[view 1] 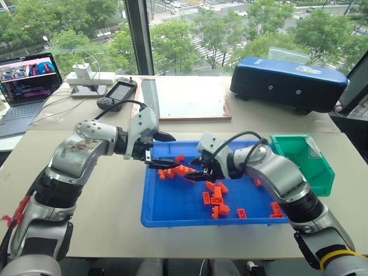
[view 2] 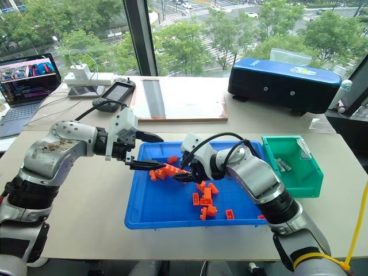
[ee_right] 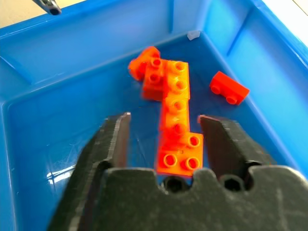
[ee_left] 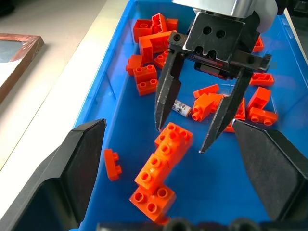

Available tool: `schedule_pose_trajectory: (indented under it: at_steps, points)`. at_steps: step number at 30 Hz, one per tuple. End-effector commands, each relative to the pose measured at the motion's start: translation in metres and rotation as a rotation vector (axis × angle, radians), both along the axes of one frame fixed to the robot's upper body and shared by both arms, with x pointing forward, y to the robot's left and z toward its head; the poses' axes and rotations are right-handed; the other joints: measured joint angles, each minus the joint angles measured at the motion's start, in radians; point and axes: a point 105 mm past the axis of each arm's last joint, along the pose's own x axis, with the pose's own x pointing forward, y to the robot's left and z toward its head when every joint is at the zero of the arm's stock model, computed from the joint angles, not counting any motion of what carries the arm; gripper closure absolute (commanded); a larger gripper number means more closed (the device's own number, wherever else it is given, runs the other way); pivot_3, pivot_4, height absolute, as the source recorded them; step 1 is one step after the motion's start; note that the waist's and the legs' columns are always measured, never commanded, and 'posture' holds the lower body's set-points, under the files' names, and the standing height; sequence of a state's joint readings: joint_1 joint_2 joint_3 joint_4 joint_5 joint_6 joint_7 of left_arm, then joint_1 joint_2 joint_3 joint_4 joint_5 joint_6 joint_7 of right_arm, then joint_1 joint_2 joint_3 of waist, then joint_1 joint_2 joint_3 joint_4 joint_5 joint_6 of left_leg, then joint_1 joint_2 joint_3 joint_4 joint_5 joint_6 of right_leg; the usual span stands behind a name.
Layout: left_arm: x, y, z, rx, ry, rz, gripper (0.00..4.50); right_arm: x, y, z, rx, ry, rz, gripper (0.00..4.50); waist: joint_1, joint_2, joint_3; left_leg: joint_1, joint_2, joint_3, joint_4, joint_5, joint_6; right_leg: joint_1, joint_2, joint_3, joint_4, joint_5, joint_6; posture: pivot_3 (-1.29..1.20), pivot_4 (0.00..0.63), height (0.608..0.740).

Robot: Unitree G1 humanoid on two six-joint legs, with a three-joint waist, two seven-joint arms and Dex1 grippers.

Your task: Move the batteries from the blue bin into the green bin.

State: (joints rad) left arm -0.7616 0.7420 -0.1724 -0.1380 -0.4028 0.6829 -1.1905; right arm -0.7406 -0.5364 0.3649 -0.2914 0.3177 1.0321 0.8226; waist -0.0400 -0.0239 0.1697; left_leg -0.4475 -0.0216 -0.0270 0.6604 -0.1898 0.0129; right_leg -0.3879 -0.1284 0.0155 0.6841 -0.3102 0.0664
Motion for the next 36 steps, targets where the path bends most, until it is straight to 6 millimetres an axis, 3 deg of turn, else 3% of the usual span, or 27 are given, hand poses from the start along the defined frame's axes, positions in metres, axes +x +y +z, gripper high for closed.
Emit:
schedule_pose_trajectory:
  at_steps: [1,4,7,10,18,36]
  points:
    - [-0.003,-0.001,0.009,-0.023,-0.026,-0.016,0.00,0.002,-0.015,0.032,0.053,-0.070,-0.028,0.02,0.001,0.000,0.000,0.000,0.000,0.000,0.000,0.000,0.000,0.000,0.000,0.000,0.000,0.000,0.000,0.00,0.150,0.732]
    - [-0.002,-0.002,0.009,-0.024,-0.025,-0.024,0.00,0.011,-0.034,0.039,0.050,-0.102,-0.108,0.02,0.003,0.000,0.000,0.000,0.000,0.000,0.000,0.000,0.000,0.000,0.000,0.000,0.000,0.000,0.000,0.00,0.150,0.732]
    - [-0.001,-0.006,0.008,-0.028,-0.026,-0.039,0.00,0.029,-0.061,0.029,-0.009,-0.141,-0.229,0.02,0.003,0.000,0.000,0.000,0.000,0.000,0.000,0.000,0.000,0.000,0.000,0.000,-0.001,0.000,0.000,0.00,0.150,0.732]
    - [0.000,-0.008,0.009,-0.029,-0.029,-0.048,0.00,0.033,-0.069,0.013,-0.078,-0.148,-0.251,0.02,0.002,0.000,0.000,0.000,0.000,0.000,0.000,0.000,0.000,0.000,0.000,0.000,-0.001,0.000,0.000,0.00,0.150,0.732]
    - [-0.001,-0.008,0.008,-0.031,-0.028,-0.049,0.00,0.021,-0.056,-0.012,-0.105,-0.099,-0.203,0.02,-0.003,0.000,0.000,0.000,0.000,0.001,-0.001,0.000,0.000,0.000,0.000,0.000,-0.001,0.000,0.000,0.00,0.150,0.732]
    - [0.005,-0.009,0.011,-0.038,-0.053,-0.025,0.00,0.011,-0.052,-0.034,-0.104,0.014,-0.185,0.02,-0.002,0.000,0.000,0.000,0.000,0.000,-0.001,0.000,0.000,0.000,0.000,0.000,-0.002,0.000,0.000,0.00,0.150,0.732]
